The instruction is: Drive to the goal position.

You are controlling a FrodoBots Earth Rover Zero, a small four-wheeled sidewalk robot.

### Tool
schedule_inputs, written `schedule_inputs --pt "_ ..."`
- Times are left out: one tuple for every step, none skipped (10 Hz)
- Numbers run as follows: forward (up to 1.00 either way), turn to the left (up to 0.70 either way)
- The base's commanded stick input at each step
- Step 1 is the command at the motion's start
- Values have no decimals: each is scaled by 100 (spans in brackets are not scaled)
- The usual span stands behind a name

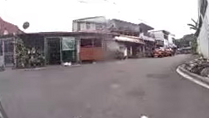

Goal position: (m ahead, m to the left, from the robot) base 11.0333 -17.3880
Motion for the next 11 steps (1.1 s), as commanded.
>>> schedule_inputs --pt "70 -14" --pt "10 -40" --pt "6 -25" --pt "6 -7" --pt "7 0" --pt "9 0" --pt "70 0" --pt "70 0" --pt "70 0" --pt "70 0" --pt "70 -3"
